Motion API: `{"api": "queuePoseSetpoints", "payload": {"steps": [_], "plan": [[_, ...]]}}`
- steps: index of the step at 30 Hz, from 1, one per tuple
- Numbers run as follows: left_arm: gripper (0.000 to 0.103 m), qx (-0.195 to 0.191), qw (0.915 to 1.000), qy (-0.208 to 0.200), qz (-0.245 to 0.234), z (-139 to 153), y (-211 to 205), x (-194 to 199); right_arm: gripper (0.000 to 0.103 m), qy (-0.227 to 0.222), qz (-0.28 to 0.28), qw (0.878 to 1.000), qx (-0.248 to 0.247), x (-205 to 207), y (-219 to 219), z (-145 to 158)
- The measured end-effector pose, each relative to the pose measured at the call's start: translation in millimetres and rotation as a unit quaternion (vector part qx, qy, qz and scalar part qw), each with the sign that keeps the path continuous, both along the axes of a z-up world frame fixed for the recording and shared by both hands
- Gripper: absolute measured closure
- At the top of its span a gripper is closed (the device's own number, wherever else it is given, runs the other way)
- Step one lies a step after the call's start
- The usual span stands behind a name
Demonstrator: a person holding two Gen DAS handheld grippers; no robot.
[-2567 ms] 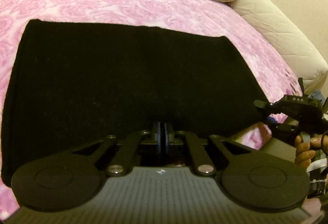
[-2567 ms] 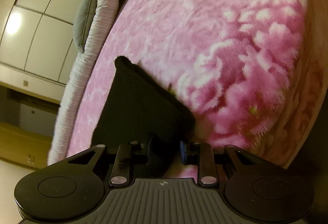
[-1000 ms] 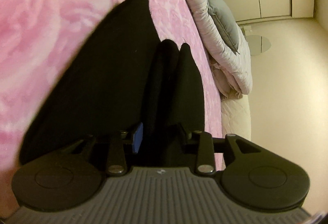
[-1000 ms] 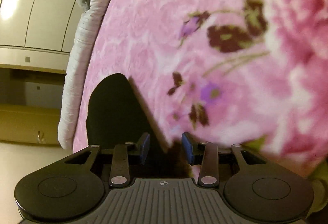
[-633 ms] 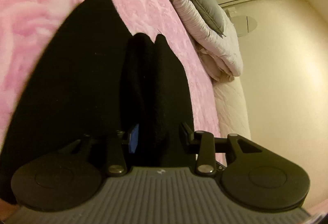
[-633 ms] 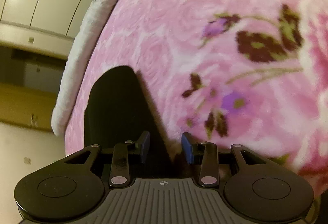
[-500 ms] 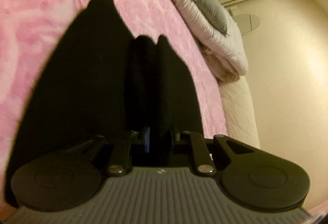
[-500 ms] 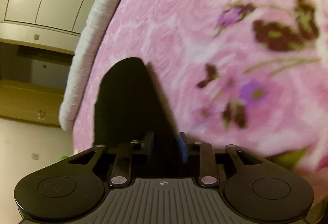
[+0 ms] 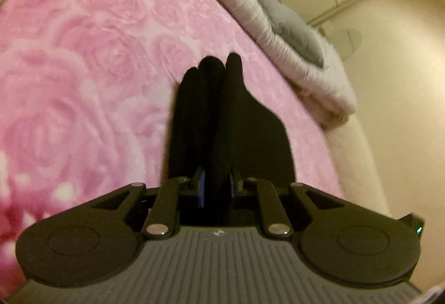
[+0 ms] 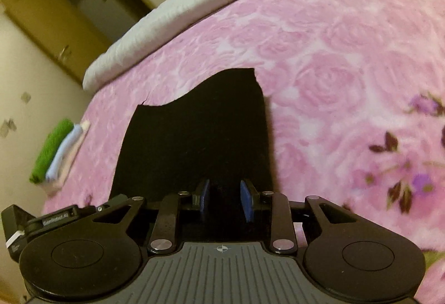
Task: Fold clothes
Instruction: 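Lift the gripped edge with both grippers and fold it over again, then lower the folded black garment onto the bed with both grippers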
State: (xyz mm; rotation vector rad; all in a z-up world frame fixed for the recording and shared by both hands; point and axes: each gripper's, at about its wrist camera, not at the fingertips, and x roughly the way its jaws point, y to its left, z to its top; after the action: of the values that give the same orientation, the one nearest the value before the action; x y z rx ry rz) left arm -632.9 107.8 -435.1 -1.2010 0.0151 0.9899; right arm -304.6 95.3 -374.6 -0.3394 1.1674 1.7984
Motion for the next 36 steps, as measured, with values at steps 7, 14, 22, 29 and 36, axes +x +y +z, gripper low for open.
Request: {"api": "queuePoseSetpoints", "payload": {"steps": [7, 14, 22, 29, 36], "plan": [[0.083, 0.002, 0.9988, 0.049, -0.008, 0.7, -4.8, 7.5, 0.073, -0.136, 0.104, 0.982, 0.078, -35.4, -5.9, 5.8], [0.07, 0.014, 0.9962, 0.084, -0.015, 37.1, 11.6, -4.5, 0.072, -0.062, 0.112, 0.991, 0.031, 1.8, 41.7, 22.1], [0.075, 0.019, 0.9951, 0.088, -0.039, 41.7, 81.0, 5.7, 0.072, 0.011, 0.04, 0.999, -0.006, 25.5, 99.6, 7.4], [0.097, 0.098, 0.9858, 0.127, -0.05, 44.3, 69.7, 11.9, 0.072, -0.031, 0.059, 0.998, 0.01, -3.8, 102.0, -4.3], [0.094, 0.045, 0.9949, 0.09, -0.001, 9.1, 66.9, -7.8, 0.072, -0.076, 0.067, 0.994, 0.045, -20.8, 92.8, -11.9]]}}
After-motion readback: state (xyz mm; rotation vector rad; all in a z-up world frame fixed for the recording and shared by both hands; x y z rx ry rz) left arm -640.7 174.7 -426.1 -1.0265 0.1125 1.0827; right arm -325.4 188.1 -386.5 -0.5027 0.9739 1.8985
